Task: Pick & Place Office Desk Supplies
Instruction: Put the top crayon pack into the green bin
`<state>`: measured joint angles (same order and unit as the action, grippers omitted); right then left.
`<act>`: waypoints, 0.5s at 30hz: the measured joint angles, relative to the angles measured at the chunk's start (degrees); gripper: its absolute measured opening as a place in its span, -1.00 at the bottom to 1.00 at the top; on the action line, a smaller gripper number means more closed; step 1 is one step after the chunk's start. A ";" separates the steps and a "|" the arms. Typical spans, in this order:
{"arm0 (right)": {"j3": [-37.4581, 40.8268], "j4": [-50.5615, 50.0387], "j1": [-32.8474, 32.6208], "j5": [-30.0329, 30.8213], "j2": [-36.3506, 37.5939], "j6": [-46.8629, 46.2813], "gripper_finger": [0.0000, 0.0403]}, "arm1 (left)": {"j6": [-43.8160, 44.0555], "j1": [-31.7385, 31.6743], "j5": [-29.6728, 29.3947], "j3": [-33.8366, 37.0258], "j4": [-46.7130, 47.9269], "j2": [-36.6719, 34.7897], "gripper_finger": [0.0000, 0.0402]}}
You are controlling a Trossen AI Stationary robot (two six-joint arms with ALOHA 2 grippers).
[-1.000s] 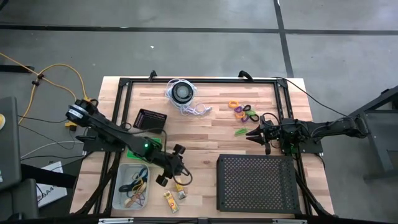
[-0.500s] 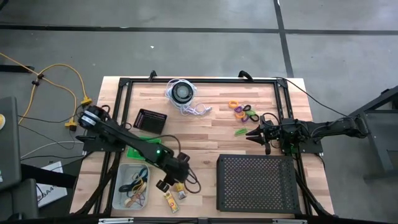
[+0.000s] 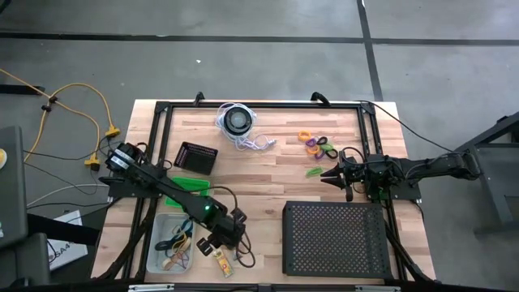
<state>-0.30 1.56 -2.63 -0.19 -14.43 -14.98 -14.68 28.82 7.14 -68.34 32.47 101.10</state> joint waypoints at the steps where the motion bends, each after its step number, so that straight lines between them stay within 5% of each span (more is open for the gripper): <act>1: 0.00 -0.02 -0.01 -0.02 0.01 0.00 -0.64 | -0.31 0.00 0.02 0.00 -0.18 0.19 -0.15; 15: -0.01 -0.02 -0.01 -0.02 0.00 0.00 -0.64 | -0.07 -0.17 0.21 0.00 -0.66 0.43 -0.15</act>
<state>-0.31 1.54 -2.63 -0.20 -14.43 -14.98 -14.74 28.64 7.35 -68.34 31.81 101.54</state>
